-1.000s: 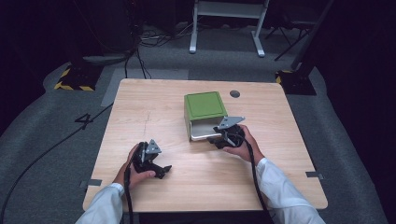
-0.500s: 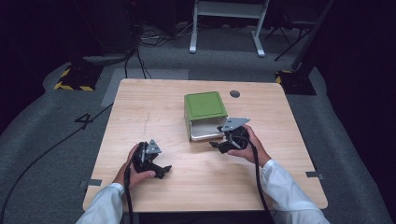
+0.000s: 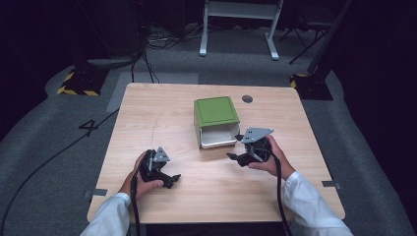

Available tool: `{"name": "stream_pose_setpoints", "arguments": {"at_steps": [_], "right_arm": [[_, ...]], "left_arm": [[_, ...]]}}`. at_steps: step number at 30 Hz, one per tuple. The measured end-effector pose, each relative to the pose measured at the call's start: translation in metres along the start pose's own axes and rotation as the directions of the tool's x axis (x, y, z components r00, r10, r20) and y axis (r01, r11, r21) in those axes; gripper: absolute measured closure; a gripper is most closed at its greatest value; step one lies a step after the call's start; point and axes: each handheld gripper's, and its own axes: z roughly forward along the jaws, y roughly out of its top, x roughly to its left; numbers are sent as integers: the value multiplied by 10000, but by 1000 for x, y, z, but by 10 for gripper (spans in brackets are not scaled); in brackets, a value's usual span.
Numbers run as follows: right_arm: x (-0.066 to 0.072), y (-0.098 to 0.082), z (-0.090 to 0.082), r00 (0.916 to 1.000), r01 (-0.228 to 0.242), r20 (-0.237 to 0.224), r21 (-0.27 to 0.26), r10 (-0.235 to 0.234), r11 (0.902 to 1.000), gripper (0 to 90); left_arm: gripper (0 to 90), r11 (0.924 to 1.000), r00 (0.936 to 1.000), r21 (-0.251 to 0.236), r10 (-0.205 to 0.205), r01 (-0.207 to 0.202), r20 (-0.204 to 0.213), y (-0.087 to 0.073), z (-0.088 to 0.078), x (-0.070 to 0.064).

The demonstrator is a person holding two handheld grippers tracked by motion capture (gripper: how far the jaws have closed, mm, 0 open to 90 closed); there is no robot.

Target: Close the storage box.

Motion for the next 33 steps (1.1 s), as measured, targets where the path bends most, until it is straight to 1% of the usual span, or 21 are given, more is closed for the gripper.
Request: {"name": "stream_pose_setpoints", "arguments": {"at_steps": [2, 3, 4, 7, 10, 11, 13, 15, 16, 18, 20, 22, 23, 24, 26, 27, 28, 29, 30, 31, 33], "right_arm": [[0, -1, -7, 9999, 79, 130, -23, -79, 10000, 256], [0, -2, -14, 9997, 152, 174, -51, -151, 9999, 256], [0, -2, -14, 9997, 152, 174, -51, -151, 9999, 256], [-1, -6, -26, 9993, 201, 326, -99, -198, 9997, 254], [-2, -12, -35, 9990, 133, 426, -136, -127, 9998, 253], [-2, -12, -35, 9990, 133, 426, -136, -127, 9998, 253], [-1, -18, -41, 9986, 113, 508, 2, -113, 9999, 245], [-1, -21, -42, 9985, 115, 540, 60, -118, 9999, 245], [-1, -26, -46, 9984, 66, 568, 117, -72, 9999, 243], [-2, -31, -49, 9980, 64, 635, 217, -78, 9997, 238], [-2, -38, -53, 9978, -38, 662, 325, 16, 9995, 233], [-3, -41, -54, 9973, -56, 732, 393, 28, 9992, 228], [-3, -45, -56, 9971, -123, 761, 418, 91, 9991, 226], [-4, -54, -60, 9966, -268, 786, 478, 230, 9985, 223], [-4, -64, -63, 9957, -417, 852, 568, 368, 9975, 221], [-4, -64, -63, 9957, -417, 852, 568, 368, 9975, 221], [-5, -75, -67, 9928, -698, 1018, 646, 630, 9955, 209], [-6, -80, -69, 9905, -867, 1124, 673, 788, 9940, 203], [-6, -80, -69, 9905, -867, 1124, 673, 788, 9940, 203], [-8, -90, -73, 9854, -1213, 1290, 728, 1113, 9899, 203], [-9, -100, -78, 9807, -1408, 1482, 810, 1277, 9867, 202]], "left_arm": [[4, 10000, 10000, 0, 1, -1, 1, 0, 0, 0], [4, 10000, 10000, -1, -3, 3, 1, 0, 0, 0], [4, 10000, 10000, -1, -3, 3, 1, 0, 0, 0], [4, 10000, 10000, -4, -3, 3, 1, 0, 0, 0], [4, 10000, 10000, -6, -4, 4, -3, 0, 0, 0], [4, 10000, 10000, -18, 5, -5, 10, 0, 0, 0], [4, 10000, 10000, -13, 42, -42, 9, 0, 0, 0], [4, 10000, 10000, -18, 8, -8, 23, 0, 0, 0], [4, 10000, 10000, -15, 12, -12, 24, 0, 0, 0], [4, 10000, 10000, -14, 13, -13, 26, 0, 0, 0], [4, 10000, 10000, -17, 10, -10, 23, 0, 0, 0], [4, 10000, 10000, -19, 6, -6, 35, 0, 0, 0], [4, 10000, 10000, -15, -3, 3, 30, 0, 0, 0], [4, 10000, 10000, -23, -26, 26, 21, -1, 0, -1], [4, 10000, 10000, -21, -23, 23, 18, -1, 0, 0], [4, 10000, 10000, -16, -22, 22, 24, -1, 0, 0], [4, 10000, 10000, -25, -24, 24, 10, -1, 0, -1], [5, 10000, 10000, -20, -13, 13, -7, -1, 0, -1], [5, 10000, 10000, -20, -13, 13, -7, -1, 0, -1], [4, 10000, 10000, -15, -13, 13, 5, -1, -1, -1], [5, 10000, 10000, -20, 59, -59, 61, -1, -1, -1]]}}
